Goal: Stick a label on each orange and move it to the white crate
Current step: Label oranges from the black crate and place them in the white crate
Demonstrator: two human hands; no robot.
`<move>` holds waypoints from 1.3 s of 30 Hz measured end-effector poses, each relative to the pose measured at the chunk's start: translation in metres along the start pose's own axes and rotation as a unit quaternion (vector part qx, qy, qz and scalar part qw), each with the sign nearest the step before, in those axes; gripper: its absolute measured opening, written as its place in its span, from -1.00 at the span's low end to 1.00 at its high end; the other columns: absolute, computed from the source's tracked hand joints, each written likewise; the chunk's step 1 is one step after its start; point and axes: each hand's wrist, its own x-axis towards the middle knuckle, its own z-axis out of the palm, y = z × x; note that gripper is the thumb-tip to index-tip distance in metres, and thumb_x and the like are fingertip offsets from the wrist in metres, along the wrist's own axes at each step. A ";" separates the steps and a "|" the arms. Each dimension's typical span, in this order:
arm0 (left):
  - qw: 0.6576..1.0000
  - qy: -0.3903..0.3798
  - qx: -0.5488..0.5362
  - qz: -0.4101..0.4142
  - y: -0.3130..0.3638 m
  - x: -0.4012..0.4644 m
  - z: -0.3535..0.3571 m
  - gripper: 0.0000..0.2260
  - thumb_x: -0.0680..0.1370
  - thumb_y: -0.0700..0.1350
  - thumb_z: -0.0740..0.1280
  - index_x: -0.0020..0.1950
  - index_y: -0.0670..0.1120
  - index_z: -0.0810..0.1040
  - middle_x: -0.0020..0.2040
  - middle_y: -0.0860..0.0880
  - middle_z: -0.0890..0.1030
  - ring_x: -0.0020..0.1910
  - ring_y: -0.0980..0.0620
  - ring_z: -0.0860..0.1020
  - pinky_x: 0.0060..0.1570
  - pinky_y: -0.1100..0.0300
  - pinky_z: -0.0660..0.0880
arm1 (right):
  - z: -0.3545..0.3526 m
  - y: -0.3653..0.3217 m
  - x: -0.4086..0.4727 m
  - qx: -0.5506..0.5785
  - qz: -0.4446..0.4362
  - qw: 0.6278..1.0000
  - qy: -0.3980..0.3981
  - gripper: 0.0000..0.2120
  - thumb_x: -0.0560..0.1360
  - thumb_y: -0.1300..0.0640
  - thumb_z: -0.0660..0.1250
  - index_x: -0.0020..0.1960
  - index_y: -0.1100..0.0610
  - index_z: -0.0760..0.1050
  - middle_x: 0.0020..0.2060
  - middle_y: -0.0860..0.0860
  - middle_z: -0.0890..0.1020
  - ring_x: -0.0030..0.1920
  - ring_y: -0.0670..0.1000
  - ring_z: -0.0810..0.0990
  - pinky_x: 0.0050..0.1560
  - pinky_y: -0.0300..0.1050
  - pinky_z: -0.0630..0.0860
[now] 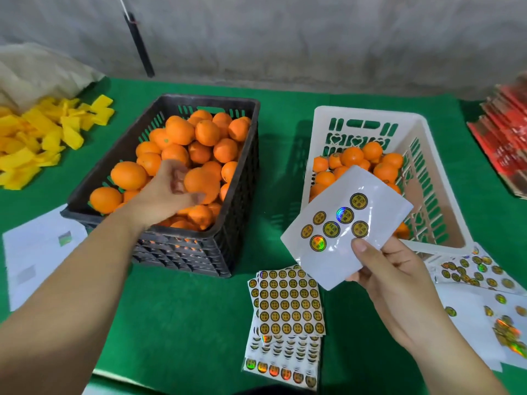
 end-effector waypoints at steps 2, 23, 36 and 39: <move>0.988 -0.004 -0.146 0.051 0.026 -0.033 0.011 -0.43 0.41 0.05 0.60 0.33 0.19 0.41 0.15 0.17 0.60 0.04 0.12 0.62 -0.08 0.25 0.57 | -0.001 -0.001 -0.003 0.019 0.000 1.000 -0.008 -0.71 0.55 0.13 0.36 0.22 0.03 0.71 0.21 0.13 0.73 0.12 0.08 0.74 -0.05 -0.11 0.68; 0.880 -0.204 -0.421 0.083 0.100 -0.185 0.155 -0.32 0.35 0.19 0.65 0.35 0.00 0.49 0.24 -0.06 0.59 0.12 -0.09 0.62 -0.02 0.06 0.59 | 0.003 -0.021 -0.043 -0.537 -0.375 0.754 -0.039 -0.73 0.60 0.09 0.39 0.26 0.10 0.67 0.14 0.02 0.58 0.16 0.14 0.53 0.14 0.03 0.49; 0.886 -0.226 -0.379 0.145 0.114 -0.193 0.137 -0.41 0.43 0.04 0.62 0.36 0.00 0.44 0.25 0.03 0.61 0.17 -0.11 0.65 0.02 0.11 0.60 | -0.006 -0.059 -0.027 -0.464 -0.268 0.821 -0.198 -0.89 0.52 0.00 0.53 0.04 -0.08 0.71 -0.08 -0.26 0.62 -0.05 -0.18 0.62 -0.03 -0.36 0.47; 0.892 -0.215 -0.367 0.150 0.113 -0.192 0.138 -0.41 0.42 -0.13 0.59 0.37 0.03 0.41 0.22 -0.02 0.63 0.11 -0.14 0.66 -0.01 0.09 0.60 | -0.002 -0.055 -0.027 -0.477 -0.281 0.816 -0.168 -0.90 0.51 0.09 0.50 0.01 0.00 0.75 -0.15 -0.16 0.63 -0.12 -0.16 0.60 -0.10 -0.21 0.51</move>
